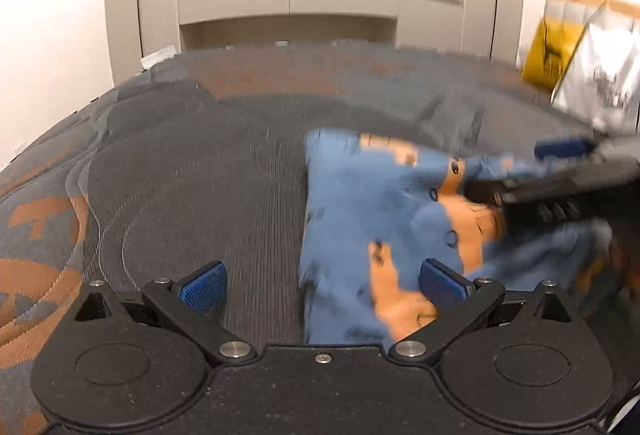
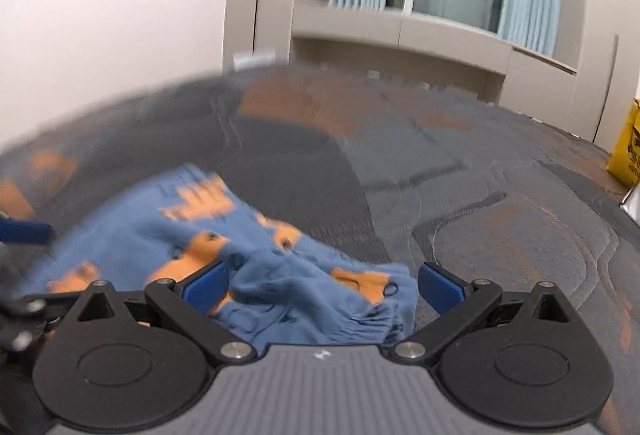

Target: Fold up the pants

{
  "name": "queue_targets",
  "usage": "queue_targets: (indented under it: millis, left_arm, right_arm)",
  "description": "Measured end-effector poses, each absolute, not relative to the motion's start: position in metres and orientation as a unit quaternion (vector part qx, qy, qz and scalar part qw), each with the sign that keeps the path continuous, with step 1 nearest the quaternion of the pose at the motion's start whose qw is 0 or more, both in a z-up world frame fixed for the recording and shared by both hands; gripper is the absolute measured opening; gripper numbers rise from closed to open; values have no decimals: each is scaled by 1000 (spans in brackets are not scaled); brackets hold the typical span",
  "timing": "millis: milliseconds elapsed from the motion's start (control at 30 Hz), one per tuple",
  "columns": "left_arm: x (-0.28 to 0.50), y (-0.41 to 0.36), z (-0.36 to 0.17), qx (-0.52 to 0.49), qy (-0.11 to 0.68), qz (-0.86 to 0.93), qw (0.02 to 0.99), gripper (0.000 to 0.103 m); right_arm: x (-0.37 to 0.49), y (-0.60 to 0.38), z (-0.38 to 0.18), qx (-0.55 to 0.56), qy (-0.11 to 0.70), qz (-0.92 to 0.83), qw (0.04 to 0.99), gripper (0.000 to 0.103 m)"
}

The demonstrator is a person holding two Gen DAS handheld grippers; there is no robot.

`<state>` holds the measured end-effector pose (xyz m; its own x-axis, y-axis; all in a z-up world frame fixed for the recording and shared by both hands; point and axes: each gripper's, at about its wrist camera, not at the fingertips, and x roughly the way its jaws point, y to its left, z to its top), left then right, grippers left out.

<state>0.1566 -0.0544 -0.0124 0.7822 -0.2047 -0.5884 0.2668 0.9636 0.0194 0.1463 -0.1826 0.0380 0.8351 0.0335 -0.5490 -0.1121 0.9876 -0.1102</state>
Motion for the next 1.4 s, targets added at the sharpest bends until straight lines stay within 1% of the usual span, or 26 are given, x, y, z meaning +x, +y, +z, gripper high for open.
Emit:
queue_targets:
  millis: [67,267,400,500,567,600,667,733,900,1033,1100,1267,1400]
  left_arm:
    - [153,-48,-16,36,304,-131,943,102]
    - [147,-34,-10,21,298,-139,944,102]
    - [151,-24,5,-11,260,-137,956,102]
    - [167,-33,2,-10,272,-129,954,103]
    - [177,-40,-8,7,296,-116,948,102]
    - [181,-41,-13,9,307,-109,945,103]
    - [178,-36,-16,-11,306,-108,946,103]
    - [177,-35,-10,-11,305,-114,945,102]
    - [183,-38,13,2,274,-132,953,103]
    - [211,-49,15,32,272,-149,950,103]
    - [230,-54,8,47,289,-141,946,103]
    - [250,-51,1,25,306,-161,938,103]
    - [248,-47,-3,15,309,-157,938,103]
  right_arm:
    - [155,-187,28,-92,291,19,952,103]
    - [146,-204,34,-49,274,31,960,103]
    - [116,-215,49,-37,238,13,971,103]
    - [113,-228,45,-35,241,-48,969,103]
    - [115,-237,36,-22,258,-86,962,103]
    - [115,-241,32,-13,264,-87,961,103]
    - [111,-247,26,10,265,-81,961,103]
    - [103,-249,28,23,253,-83,964,103]
    - [89,-243,43,54,226,-65,971,103]
    - [81,-227,46,51,236,-40,969,103]
    - [77,-219,46,38,246,-48,967,103]
    - [65,-210,37,-7,270,-60,961,103]
    - [63,-216,29,21,274,-55,960,103]
